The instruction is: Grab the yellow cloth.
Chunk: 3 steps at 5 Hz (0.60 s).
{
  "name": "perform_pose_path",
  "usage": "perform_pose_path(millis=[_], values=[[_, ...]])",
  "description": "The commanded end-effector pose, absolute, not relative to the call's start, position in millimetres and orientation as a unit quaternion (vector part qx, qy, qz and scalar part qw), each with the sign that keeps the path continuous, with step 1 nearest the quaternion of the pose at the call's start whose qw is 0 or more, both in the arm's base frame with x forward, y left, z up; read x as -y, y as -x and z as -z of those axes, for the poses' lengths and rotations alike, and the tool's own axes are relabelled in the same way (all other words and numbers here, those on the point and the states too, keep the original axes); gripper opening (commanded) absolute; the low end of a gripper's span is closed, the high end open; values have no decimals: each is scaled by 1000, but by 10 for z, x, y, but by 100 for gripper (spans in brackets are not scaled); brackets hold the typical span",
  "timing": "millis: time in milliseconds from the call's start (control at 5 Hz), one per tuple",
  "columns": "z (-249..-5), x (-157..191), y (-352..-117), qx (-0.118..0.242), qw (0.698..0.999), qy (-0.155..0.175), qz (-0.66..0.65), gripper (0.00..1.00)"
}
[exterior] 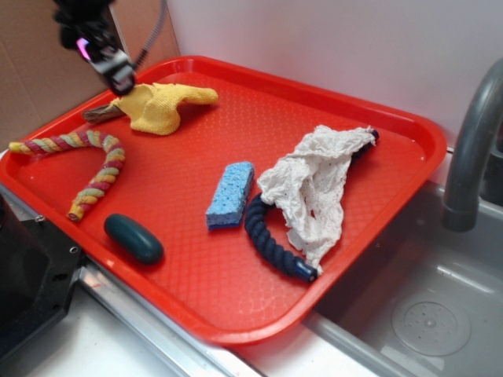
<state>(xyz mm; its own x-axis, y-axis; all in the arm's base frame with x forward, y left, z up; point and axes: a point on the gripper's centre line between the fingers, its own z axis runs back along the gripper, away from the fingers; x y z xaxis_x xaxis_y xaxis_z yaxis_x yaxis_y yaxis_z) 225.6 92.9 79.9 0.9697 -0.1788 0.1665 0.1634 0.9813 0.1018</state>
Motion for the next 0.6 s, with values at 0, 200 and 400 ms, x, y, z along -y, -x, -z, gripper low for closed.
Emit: perform_pose_path(millis=[0,200,400], values=[[-512,-613,-2858,131,980,23,145,100],[-335,-495,-2815,120,977,7,174,100],[-296,-500,-2761,103,983,-6,155,0]])
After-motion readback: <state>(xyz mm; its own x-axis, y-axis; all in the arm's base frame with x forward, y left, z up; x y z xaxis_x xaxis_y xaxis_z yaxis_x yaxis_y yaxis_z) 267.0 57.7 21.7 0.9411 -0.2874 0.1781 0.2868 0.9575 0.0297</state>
